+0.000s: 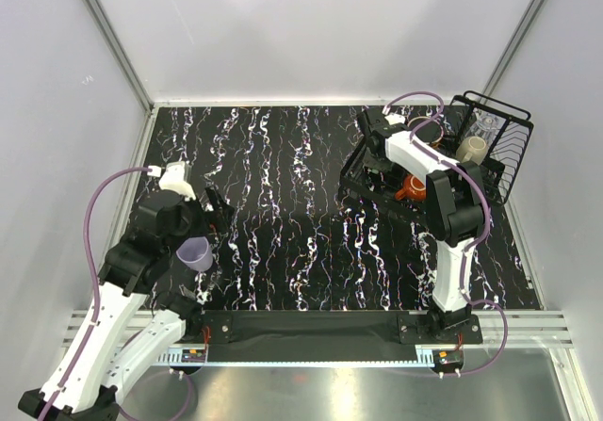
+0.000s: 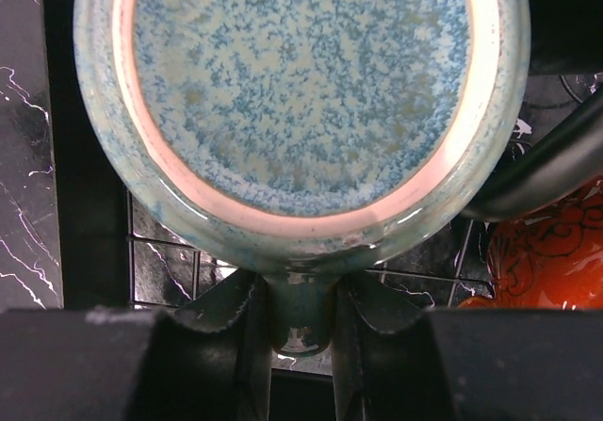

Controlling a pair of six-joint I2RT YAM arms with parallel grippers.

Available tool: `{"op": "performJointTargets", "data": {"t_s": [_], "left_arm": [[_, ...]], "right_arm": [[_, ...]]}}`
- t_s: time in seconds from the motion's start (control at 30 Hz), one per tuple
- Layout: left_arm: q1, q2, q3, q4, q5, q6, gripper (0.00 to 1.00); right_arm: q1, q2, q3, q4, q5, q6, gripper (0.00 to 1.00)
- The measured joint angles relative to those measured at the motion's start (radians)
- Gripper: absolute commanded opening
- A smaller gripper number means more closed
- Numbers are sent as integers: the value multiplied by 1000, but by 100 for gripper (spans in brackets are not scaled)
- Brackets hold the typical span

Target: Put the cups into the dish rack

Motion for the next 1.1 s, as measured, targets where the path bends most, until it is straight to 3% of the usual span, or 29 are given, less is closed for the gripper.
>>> {"op": "performJointTargets", "data": {"t_s": [0.17, 0.3, 0.53, 0.77, 1.1], "left_arm": [[0, 6, -1, -10, -8, -27, 98], [0, 18, -1, -24, -8, -53, 98], [0, 28, -1, -72, -14, -105, 98], [0, 29, -1, -139, -71, -169, 98], [0, 40, 31, -290, -160, -314, 97]], "right_arm": [[-1, 0, -1, 1, -11, 3, 52], [-1, 0, -16, 7, -35, 6, 67], [3, -48, -89, -2, -89, 14, 81], [72, -224, -113, -67, -103, 16, 83], [396, -391, -103, -187, -79, 85, 84]]}}
